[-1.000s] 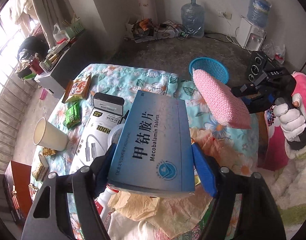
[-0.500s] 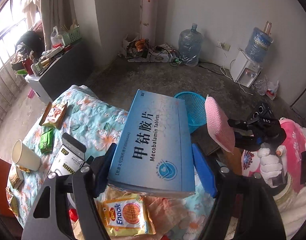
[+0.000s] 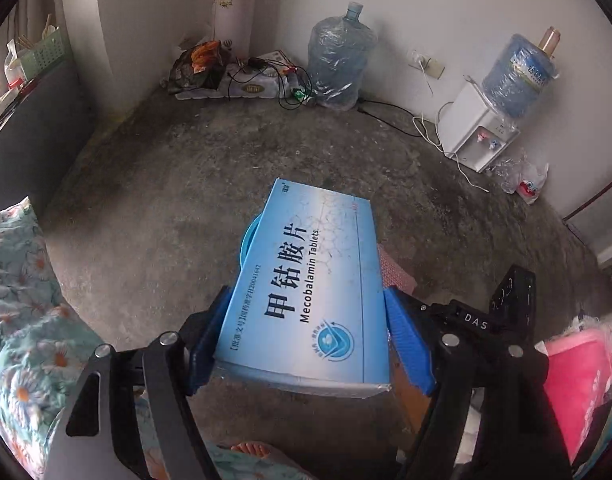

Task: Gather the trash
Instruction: 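Carry the sponge and box to the blue wastebasket and open both tools, then return to the bed and grasp the orange snack packet with the right tool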

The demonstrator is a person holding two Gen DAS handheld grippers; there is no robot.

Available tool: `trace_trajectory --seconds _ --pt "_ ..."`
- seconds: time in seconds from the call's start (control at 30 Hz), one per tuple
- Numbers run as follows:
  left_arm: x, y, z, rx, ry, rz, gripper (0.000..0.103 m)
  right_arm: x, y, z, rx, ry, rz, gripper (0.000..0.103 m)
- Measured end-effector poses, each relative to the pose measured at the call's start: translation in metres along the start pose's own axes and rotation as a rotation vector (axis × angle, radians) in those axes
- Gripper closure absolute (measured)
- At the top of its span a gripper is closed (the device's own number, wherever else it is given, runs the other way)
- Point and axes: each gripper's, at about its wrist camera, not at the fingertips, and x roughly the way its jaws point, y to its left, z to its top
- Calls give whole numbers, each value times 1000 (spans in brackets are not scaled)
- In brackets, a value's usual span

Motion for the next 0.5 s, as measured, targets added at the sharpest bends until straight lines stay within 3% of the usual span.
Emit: trace_trajectory --seconds 0.07,0.2,0.3,0.5 --pt "30 -4 11 -22 3 25 15 18 -9 19 15 -35 -50 39" --pt "62 -2 9 -114 13 19 13 41 -45 32 88 -66 -185 38" --pt "58 3 -2 -143 -1 -49 13 33 -62 22 95 -70 -187 38" --pt "-6 -6 -23 0 -108 -90 13 3 -39 -16 -76 -120 -227 38"
